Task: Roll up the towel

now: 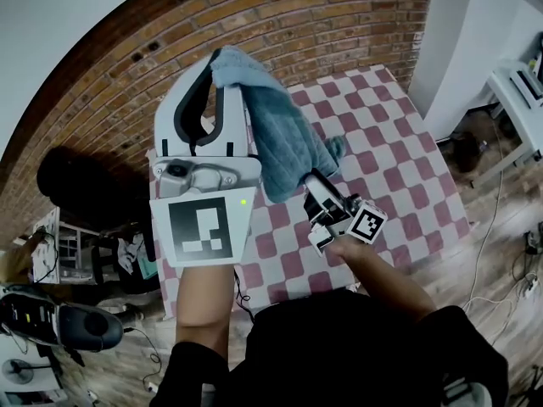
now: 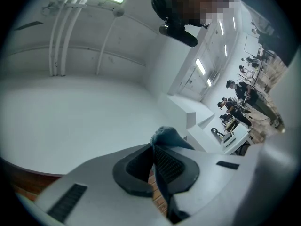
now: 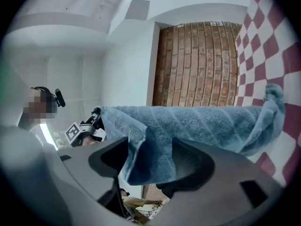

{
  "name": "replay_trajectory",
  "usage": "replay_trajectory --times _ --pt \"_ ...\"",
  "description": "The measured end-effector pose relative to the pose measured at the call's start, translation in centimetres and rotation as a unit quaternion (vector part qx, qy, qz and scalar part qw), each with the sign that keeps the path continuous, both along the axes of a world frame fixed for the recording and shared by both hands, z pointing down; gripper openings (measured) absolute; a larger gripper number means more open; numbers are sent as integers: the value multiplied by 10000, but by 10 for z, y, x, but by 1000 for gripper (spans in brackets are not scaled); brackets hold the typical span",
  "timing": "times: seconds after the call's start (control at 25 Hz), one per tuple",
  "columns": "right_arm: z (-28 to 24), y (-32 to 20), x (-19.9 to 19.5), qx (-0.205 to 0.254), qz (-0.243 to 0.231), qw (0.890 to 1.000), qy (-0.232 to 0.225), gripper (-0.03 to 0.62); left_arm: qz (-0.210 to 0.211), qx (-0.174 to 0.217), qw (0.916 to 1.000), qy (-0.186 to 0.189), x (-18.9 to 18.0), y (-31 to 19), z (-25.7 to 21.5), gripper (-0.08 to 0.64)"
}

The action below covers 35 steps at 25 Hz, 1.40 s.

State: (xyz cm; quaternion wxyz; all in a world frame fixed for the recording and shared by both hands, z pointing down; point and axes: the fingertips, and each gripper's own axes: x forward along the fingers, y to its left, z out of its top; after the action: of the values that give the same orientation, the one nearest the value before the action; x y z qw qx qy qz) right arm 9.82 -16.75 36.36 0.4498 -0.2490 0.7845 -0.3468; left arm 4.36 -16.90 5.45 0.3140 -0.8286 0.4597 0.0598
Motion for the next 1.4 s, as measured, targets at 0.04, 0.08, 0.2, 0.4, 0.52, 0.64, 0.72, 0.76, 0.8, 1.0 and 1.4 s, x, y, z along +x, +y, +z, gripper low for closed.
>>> replay_trajectory --times 0.04,0.08,0.2,0.4,0.52,0.64,0.72,0.76,0.8,1.0,1.4 --pt "-4 1 -2 97 -30 9999 -31 283 -9 18 10000 -11 -1 1 -1 5" --pt "-8 1 -2 178 -41 9998 -67 276 -11 45 10000 -11 -2 1 -2 6" --pt "-12 -1 6 256 56 9993 -272 184 -37 0 10000 52 -6 -4 -2 5" --pt "-35 12 4 541 -161 9971 -505 76 -23 148 9996 233 -18 -8 -8 5" --pt "-42 19 4 709 -150 9968 -341 46 -100 121 9995 261 -25 -13 -8 6" --pt "-55 27 8 915 9 9958 -9 33 -245 61 9993 261 -37 -21 -5 5" --pt "-70 36 14 1173 212 9920 408 30 -358 -30 9989 287 -49 -27 1 5" --pt "-78 39 18 1326 365 9879 720 29 -415 -86 9986 302 -56 -30 5 5" --pt "-87 42 23 1488 556 9813 1089 29 -470 -147 9983 316 -63 -32 9 5" --pt "-130 45 60 2074 1938 9119 2966 29 -645 -620 9948 488 -98 -45 41 5" --pt "-148 14 90 2320 2872 7953 4808 29 -625 -1608 9834 562 -124 -65 131 6"
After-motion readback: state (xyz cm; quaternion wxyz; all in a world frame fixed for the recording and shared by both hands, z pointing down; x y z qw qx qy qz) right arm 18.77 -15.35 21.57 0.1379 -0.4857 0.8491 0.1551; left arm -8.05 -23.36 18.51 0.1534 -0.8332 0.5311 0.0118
